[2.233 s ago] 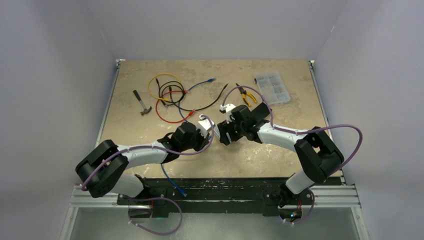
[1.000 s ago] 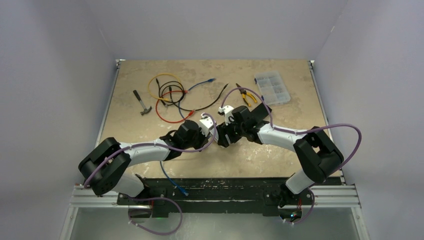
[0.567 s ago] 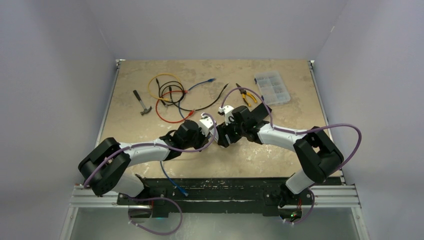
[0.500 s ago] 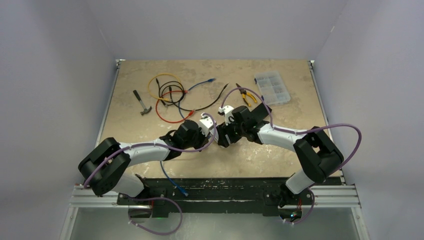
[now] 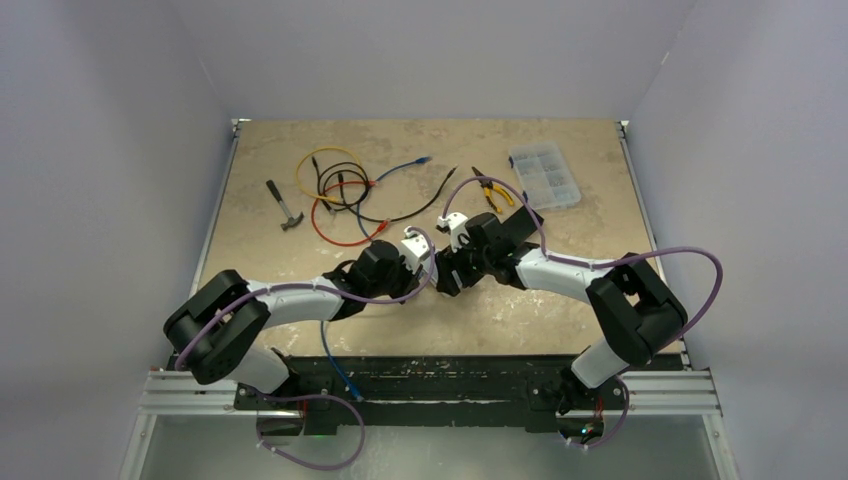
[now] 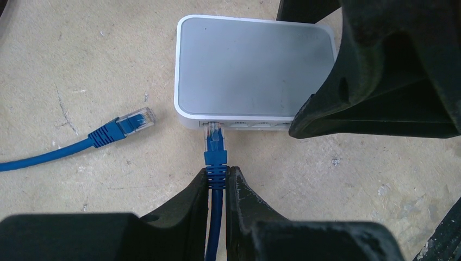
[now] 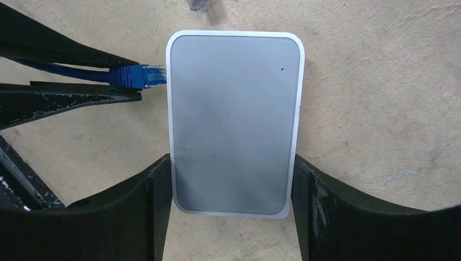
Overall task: Insert the plug into the switch port
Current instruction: Insert the connector into the switch port.
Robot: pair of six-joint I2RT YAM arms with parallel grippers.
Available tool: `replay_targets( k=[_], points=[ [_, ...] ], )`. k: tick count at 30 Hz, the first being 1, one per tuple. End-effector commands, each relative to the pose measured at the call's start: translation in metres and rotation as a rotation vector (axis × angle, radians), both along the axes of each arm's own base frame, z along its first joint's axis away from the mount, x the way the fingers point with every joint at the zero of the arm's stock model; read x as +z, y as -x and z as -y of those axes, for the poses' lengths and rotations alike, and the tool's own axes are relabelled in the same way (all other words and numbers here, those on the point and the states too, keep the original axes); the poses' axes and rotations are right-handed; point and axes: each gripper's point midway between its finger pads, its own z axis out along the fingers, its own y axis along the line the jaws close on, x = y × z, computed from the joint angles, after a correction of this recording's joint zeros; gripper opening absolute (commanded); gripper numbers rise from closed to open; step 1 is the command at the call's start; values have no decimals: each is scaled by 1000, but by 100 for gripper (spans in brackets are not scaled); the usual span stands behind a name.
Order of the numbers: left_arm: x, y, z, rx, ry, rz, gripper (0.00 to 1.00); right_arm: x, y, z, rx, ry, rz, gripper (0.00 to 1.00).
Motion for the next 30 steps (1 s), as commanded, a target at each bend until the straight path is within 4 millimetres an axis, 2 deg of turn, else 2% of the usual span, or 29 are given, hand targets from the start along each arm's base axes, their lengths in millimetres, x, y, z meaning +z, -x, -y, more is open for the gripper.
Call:
replay_targets(
  k=[1,9,17,26,30],
  points=[
    [24,-13,20,-5,98,54,0,30,7,-26,123,-135,53,0],
    [35,-19,29,-13,132,73,0,39,14,-32,187,-175,57,0],
    [36,-23,40,-13,157,71,0,42,25,-41,249,-193,53,0],
    [60,-37,44,21,192,135,0,36,45,-55,326,-197,22,0],
    [55,-40,50,26,205,137,0,40,54,-64,368,-220,21,0]
  ],
)
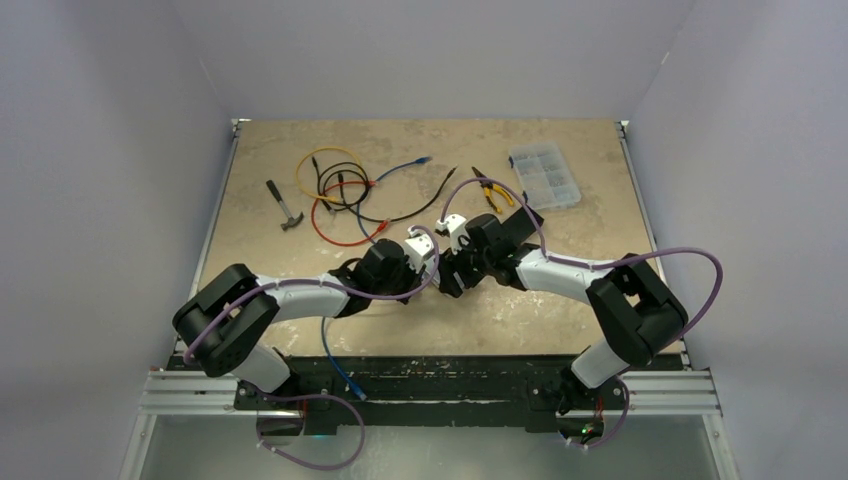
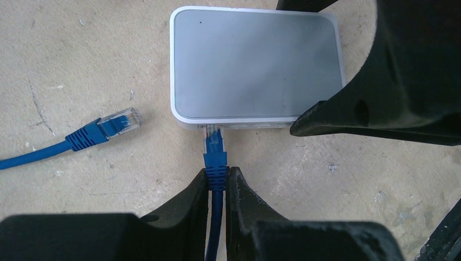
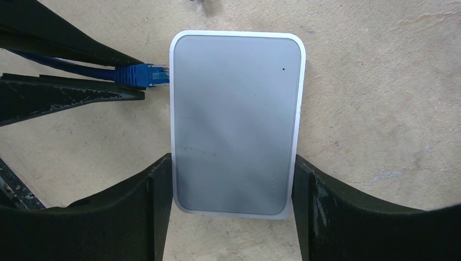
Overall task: Insert the plug into the switch port
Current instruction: Insert the connector into the switch port.
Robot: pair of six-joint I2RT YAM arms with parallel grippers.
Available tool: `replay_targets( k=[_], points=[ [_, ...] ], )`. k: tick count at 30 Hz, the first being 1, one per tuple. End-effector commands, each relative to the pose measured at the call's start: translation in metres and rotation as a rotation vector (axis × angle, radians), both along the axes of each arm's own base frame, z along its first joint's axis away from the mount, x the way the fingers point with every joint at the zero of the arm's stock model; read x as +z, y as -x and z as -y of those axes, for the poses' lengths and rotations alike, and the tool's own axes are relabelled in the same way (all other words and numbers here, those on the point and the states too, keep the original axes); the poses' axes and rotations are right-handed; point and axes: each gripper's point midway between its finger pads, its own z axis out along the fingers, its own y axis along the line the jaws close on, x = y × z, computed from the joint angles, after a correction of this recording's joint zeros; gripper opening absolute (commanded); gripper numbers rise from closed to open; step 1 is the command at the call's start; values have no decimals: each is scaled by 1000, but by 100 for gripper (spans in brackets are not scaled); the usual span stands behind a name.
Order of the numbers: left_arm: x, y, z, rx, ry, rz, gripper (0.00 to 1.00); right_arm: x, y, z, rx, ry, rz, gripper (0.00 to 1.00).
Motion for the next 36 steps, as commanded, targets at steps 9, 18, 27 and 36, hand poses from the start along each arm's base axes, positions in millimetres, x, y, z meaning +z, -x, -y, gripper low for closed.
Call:
replay_targets(
  k=[9,18,27,36],
  points=[
    [54,-35,31,53,186,181,6,27,42,-53,202,-151,-23,0],
    [41,-16,-1,97,107,158,37,19,9,-31,1,-57,17,0],
    [45,4,-21,101,90,135,49,7,-4,-16,-89,30,42,0],
    [24,13,-19,65,19,75,48,5,-3,-17,-81,29,33,0]
  ],
)
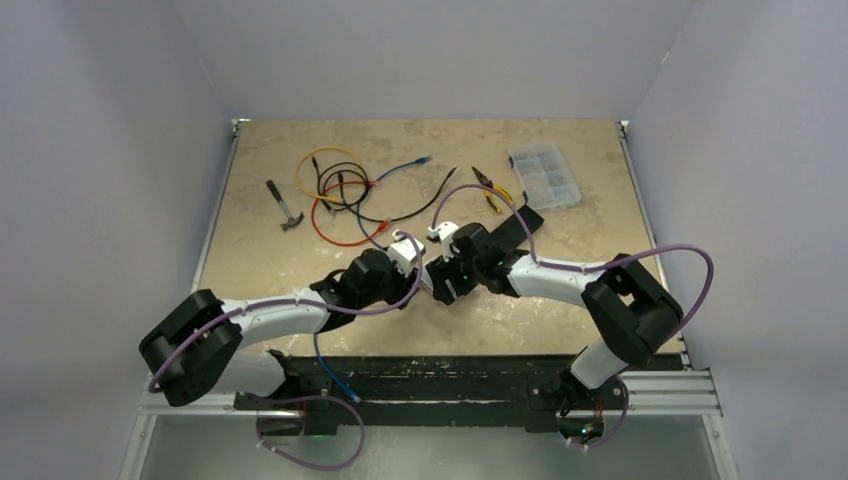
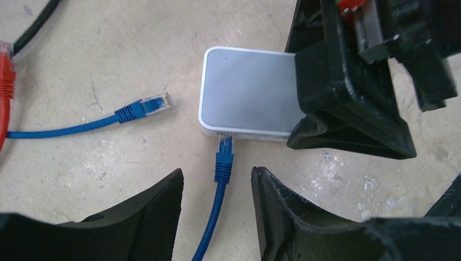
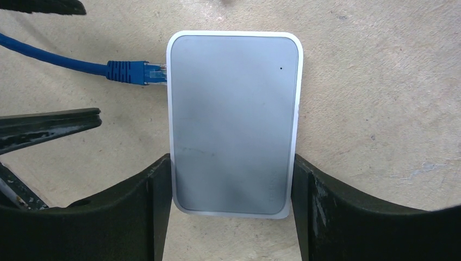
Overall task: Insert the plug into the switch port
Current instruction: Insert the connector into the switch port.
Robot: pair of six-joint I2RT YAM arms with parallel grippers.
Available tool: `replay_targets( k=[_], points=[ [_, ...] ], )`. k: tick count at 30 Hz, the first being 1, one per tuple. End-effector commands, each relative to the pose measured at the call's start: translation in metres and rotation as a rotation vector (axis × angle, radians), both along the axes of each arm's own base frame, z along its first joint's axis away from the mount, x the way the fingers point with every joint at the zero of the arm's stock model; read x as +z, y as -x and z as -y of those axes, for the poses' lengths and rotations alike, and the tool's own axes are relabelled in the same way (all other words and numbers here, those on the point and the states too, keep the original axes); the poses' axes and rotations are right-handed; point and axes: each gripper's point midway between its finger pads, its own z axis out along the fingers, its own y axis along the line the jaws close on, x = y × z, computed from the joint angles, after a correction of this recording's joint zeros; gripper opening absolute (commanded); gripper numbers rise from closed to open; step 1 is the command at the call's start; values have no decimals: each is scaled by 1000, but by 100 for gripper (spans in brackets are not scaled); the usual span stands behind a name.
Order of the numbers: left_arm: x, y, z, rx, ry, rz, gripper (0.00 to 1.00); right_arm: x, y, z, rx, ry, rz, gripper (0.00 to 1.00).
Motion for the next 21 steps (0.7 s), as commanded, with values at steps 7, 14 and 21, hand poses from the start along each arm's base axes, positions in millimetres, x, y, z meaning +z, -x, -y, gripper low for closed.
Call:
replay_targets(
  k=[7,14,21],
  points=[
    [-21,0,2,-9,-67,-42,39,11,-12,-12,0,-22,34,0],
    [-23,-9,10,-17,-73,-25,28,13,-12,-13,9,-24,35,0],
    [-19,-10,14,-27,-55,-14,28,10,-11,-14,17,-21,29,0]
  ],
)
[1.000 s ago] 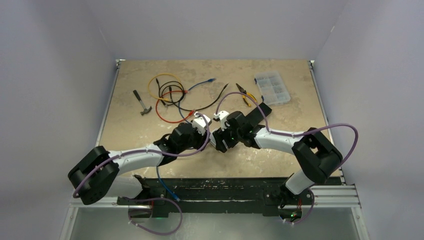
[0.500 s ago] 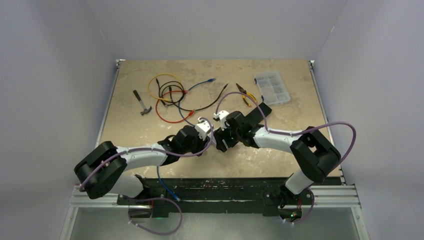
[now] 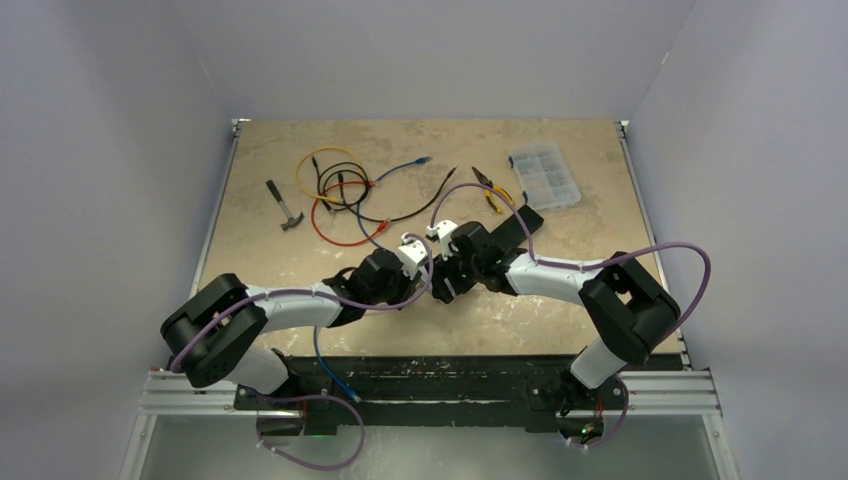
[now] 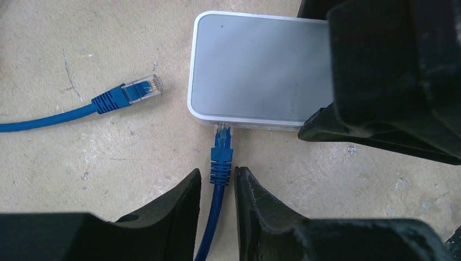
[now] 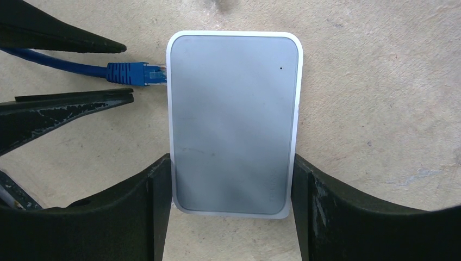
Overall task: Insert the plug into the switch port
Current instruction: Insert the connector into the switch port.
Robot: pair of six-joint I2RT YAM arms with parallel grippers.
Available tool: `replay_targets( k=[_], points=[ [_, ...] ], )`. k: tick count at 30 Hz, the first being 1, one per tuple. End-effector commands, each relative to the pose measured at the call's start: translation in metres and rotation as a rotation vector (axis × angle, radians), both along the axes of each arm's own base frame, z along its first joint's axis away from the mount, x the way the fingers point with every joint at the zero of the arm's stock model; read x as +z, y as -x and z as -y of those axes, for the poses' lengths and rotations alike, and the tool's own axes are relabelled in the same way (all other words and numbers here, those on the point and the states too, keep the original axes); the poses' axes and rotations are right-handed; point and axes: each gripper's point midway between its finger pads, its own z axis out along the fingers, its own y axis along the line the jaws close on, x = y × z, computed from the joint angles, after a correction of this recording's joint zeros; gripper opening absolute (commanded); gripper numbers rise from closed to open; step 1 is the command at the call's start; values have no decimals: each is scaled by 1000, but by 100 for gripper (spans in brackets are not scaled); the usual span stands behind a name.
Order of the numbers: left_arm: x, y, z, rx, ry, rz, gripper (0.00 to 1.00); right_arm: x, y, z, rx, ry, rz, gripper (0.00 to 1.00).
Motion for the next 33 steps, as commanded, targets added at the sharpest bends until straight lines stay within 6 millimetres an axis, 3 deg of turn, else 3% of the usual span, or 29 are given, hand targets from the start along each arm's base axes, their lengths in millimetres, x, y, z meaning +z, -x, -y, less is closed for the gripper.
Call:
replay_targets(
  k=[1,5,11,17,22,24,29,33],
  points=[
    [20,-12,17,-16,57,61,28,10,-8,-12,20,-25,27,0],
    [16,-12,17,-19,49,51,21,11,-8,-12,23,-28,27,0],
    [13,-11,20,-33,55,45,0,13,-12,-13,22,-29,46,0],
    [14,-14,25,-39,68,59,0,14,-2,-17,57,-59,15,0],
    [2,-12,22,-39,48,45,0,26,-4,-12,0,-78,26,49],
    [-4,-10,20,-38,38,34,0,28,-9,-5,-41,-70,29,62],
    [-12,-8,16,-38,21,21,0,44,-29,14,-142,-89,55,83],
    [-11,-8,18,-42,18,24,0,70,-48,24,-203,-160,97,85]
  ],
)
